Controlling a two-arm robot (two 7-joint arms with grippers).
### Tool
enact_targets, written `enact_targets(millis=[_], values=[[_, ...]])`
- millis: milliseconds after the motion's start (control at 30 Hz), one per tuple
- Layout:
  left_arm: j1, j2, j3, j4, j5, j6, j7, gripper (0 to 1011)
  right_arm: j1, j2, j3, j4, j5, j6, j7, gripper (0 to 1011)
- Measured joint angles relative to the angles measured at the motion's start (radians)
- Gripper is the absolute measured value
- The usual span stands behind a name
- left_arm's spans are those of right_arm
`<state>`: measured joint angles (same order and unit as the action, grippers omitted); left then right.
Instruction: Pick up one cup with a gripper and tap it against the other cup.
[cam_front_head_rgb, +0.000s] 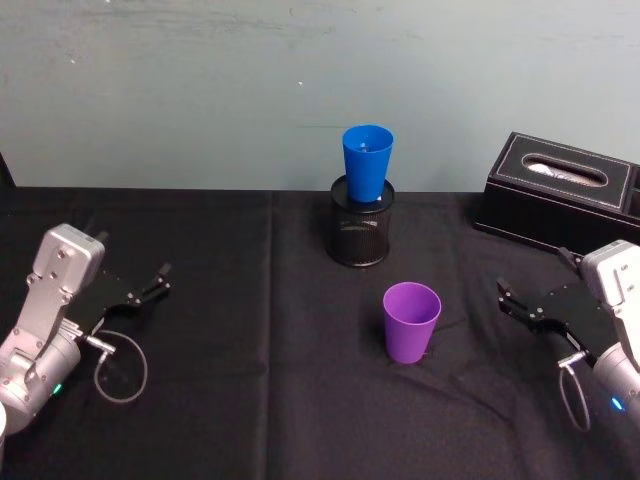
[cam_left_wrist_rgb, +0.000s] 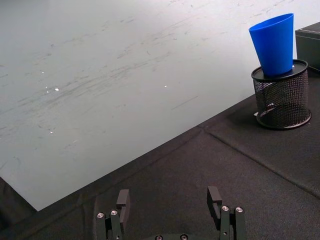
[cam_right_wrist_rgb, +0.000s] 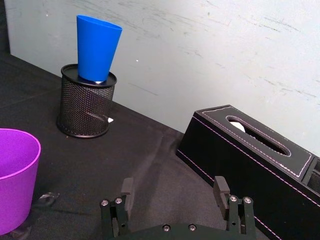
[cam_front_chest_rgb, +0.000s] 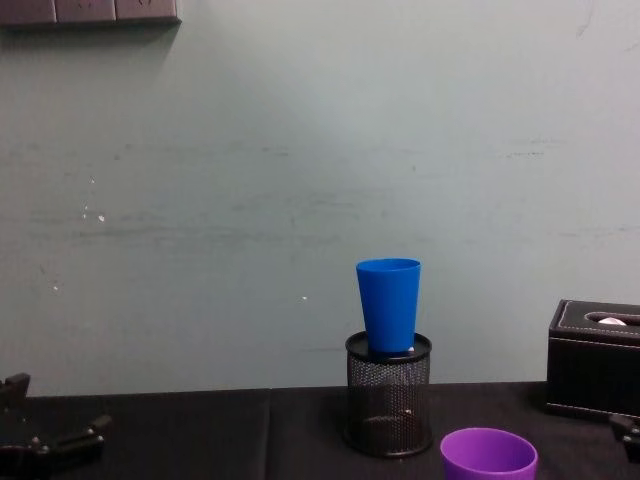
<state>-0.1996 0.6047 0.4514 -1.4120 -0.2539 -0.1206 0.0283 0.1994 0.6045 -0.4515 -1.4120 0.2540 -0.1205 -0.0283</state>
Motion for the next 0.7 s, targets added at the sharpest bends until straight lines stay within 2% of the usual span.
enact_targets(millis=[700], values=[[0.000, 0.000, 0.000, 0.000, 0.000, 0.000, 0.000, 1011, 0.000, 0.000, 0.000, 0.000, 0.000, 0.000, 0.000, 1003]])
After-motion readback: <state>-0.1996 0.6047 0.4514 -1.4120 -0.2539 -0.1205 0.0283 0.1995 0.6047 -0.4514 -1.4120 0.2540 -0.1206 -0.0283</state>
